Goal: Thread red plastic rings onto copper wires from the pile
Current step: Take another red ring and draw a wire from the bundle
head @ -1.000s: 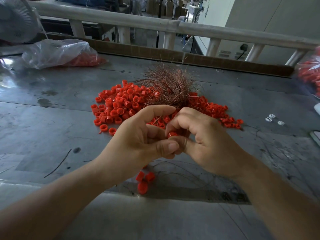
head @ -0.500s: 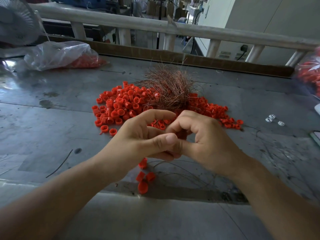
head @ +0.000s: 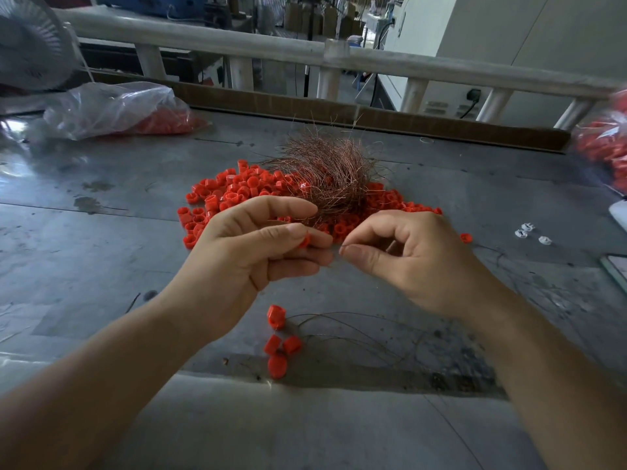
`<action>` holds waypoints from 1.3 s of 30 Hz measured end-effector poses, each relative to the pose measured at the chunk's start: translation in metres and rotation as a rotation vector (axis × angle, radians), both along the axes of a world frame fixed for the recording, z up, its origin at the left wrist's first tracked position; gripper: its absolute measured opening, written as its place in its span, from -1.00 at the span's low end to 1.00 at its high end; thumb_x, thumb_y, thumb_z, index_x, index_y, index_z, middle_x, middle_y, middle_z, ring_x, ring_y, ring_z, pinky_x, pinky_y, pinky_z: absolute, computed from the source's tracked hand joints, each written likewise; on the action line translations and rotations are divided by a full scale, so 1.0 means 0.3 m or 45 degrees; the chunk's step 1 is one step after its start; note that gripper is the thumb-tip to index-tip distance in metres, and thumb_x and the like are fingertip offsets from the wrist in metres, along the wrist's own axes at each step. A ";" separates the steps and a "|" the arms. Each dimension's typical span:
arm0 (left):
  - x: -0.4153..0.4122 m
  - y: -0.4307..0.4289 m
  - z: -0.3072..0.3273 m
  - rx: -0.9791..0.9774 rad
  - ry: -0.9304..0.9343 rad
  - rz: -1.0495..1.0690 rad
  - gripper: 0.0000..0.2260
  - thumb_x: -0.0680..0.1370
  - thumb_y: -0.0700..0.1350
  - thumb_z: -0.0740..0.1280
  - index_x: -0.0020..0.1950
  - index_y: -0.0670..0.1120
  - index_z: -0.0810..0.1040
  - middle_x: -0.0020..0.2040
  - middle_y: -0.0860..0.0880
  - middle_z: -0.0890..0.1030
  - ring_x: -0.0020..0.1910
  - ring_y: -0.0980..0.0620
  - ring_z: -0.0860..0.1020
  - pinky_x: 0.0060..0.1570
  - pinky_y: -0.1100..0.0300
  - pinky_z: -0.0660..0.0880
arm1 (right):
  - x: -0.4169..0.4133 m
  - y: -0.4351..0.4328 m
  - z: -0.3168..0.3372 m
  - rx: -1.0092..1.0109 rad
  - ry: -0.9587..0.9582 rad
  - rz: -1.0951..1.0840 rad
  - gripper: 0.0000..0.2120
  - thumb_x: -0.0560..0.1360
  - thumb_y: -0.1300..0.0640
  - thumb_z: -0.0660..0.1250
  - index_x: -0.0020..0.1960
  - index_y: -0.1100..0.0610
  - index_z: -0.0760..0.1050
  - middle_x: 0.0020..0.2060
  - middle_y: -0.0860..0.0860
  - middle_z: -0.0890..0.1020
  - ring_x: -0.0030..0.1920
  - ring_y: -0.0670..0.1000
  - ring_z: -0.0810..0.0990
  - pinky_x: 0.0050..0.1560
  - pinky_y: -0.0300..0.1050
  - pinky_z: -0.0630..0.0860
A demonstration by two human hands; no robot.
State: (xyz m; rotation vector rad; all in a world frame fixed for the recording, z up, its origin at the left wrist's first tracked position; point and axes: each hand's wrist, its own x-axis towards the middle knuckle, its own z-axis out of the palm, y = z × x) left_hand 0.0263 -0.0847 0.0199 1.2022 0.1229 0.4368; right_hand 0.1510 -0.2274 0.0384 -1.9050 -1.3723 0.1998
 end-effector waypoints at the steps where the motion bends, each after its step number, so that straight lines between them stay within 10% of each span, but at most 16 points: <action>1: 0.001 0.003 -0.001 -0.004 0.006 0.007 -0.82 0.26 -0.19 0.39 -0.17 -0.09 0.67 -0.23 -0.18 0.68 -0.27 -0.08 0.67 -0.33 0.23 0.58 | 0.000 0.001 0.000 0.013 -0.021 -0.014 -0.98 0.41 0.13 0.39 -0.19 0.03 0.60 -0.32 -0.19 0.56 -0.24 -0.28 0.52 -0.23 -0.48 0.37; 19: 0.012 0.133 -0.019 0.590 0.399 0.838 -0.74 0.43 -0.34 0.37 -0.24 0.03 0.56 -0.28 0.04 0.59 -0.36 0.18 0.54 -0.46 0.38 0.45 | -0.034 0.029 -0.058 -0.376 -0.056 0.072 -0.94 0.43 0.18 0.38 -0.14 0.07 0.63 -0.34 -0.22 0.52 -0.26 -0.35 0.49 -0.26 -0.53 0.36; 26: 0.010 0.112 -0.041 1.351 0.673 0.720 -0.84 0.35 -0.22 0.48 -0.13 -0.01 0.61 -0.21 -0.01 0.57 -0.24 0.04 0.52 -0.25 0.27 0.42 | -0.011 0.017 -0.052 -0.588 -0.090 0.093 -0.79 0.37 -0.15 0.38 -0.13 -0.04 0.60 -0.29 -0.19 0.55 -0.26 -0.32 0.49 -0.28 -0.50 0.36; 39: 0.059 0.156 -0.126 1.805 0.757 0.686 -0.73 0.49 -0.16 0.35 0.19 -0.06 0.57 0.05 -0.10 0.50 0.12 -0.13 0.44 0.05 0.04 0.40 | 0.095 -0.056 0.032 -0.577 0.039 0.040 -0.61 0.13 -0.32 0.26 -0.14 -0.16 0.56 -0.21 -0.26 0.62 -0.16 -0.36 0.54 -0.13 -0.51 0.43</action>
